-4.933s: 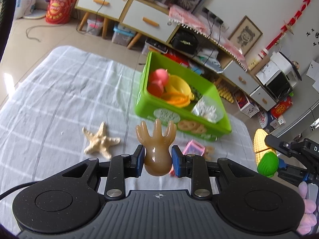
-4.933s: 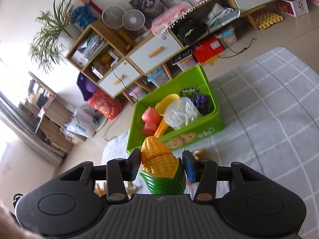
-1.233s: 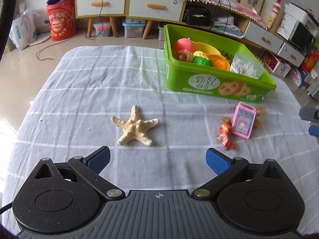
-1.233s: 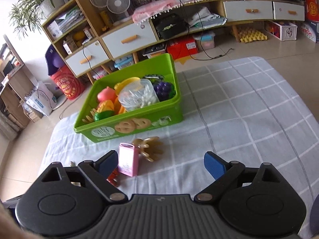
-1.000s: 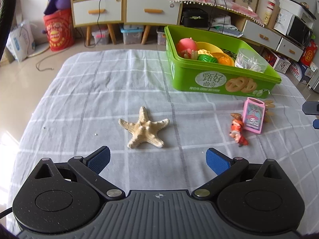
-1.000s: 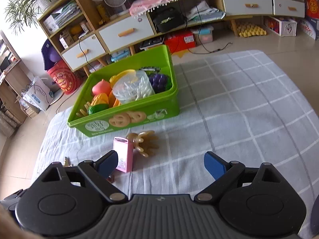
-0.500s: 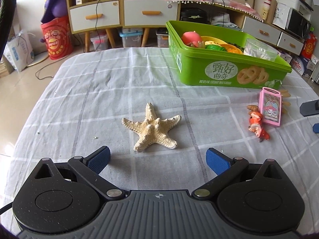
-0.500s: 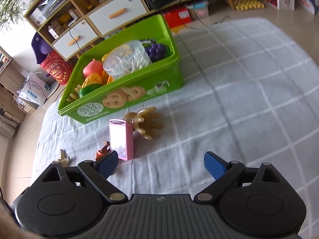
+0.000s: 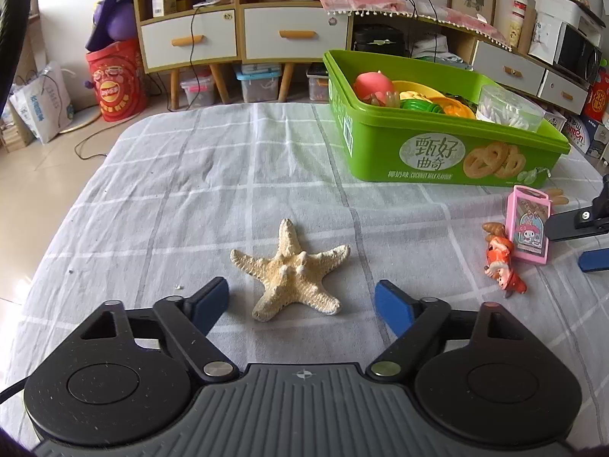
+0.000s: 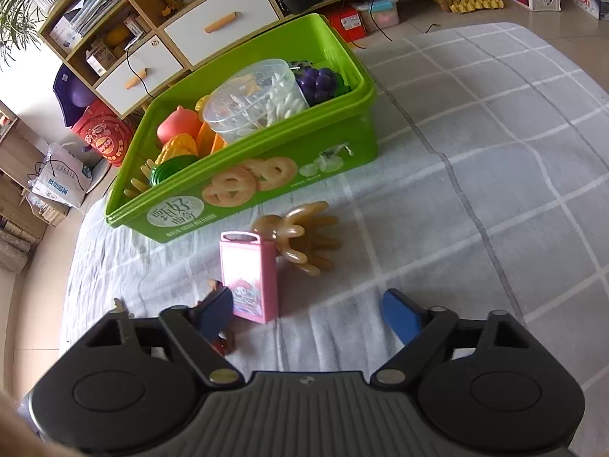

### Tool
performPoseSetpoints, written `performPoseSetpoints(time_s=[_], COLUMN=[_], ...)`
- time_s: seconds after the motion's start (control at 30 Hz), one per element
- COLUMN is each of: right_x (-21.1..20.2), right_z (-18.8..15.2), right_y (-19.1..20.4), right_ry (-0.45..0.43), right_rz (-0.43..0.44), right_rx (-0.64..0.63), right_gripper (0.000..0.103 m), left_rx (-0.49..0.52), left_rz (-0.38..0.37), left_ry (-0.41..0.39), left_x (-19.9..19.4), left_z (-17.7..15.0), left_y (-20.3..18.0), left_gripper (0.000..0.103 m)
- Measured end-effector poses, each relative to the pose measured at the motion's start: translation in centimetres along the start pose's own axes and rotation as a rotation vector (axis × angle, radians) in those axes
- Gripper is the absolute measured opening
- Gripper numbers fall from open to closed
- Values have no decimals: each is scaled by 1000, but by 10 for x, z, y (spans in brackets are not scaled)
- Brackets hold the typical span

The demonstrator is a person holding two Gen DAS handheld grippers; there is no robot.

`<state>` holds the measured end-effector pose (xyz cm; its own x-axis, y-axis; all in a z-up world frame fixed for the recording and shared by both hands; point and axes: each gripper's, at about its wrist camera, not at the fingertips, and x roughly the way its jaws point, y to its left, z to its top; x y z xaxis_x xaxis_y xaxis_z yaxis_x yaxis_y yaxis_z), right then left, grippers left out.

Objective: Organize rigid objects
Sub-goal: 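Move the left tool toward the starfish while the right tool approaches the pink box, then close the left tool on the starfish while the right tool grasps the pink box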

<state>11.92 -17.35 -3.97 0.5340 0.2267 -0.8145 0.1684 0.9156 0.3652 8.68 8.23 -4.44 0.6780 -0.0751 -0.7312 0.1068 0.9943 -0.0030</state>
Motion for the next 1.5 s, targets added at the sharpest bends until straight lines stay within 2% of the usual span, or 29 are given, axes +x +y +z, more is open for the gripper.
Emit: performPoseSetpoints(time_s=[0.2,0.37,0.83,0.97,1.5], right_x=[4,7,14,16,9], right_z=[0,-1,0,0,4], right_y=[7,9,12,12,10], right_ry=[13,22,0,9,14], right_rz=[59,101,122,131,179], right_rx=[31,65,108,109,158], right_gripper=[38,27,13,2,0], left_rx=[-3,-9,-29,-38,-61], left_rz=[-10,-17,-49,-61,-85], left_ry=[-1,4,27,32,41], left_x=[-2,-3,-3,-4,-4], left_z=[3,5,8,9,11], left_y=[-2,-2,-7,-10,-12], left_gripper=[64,51,50,50,50])
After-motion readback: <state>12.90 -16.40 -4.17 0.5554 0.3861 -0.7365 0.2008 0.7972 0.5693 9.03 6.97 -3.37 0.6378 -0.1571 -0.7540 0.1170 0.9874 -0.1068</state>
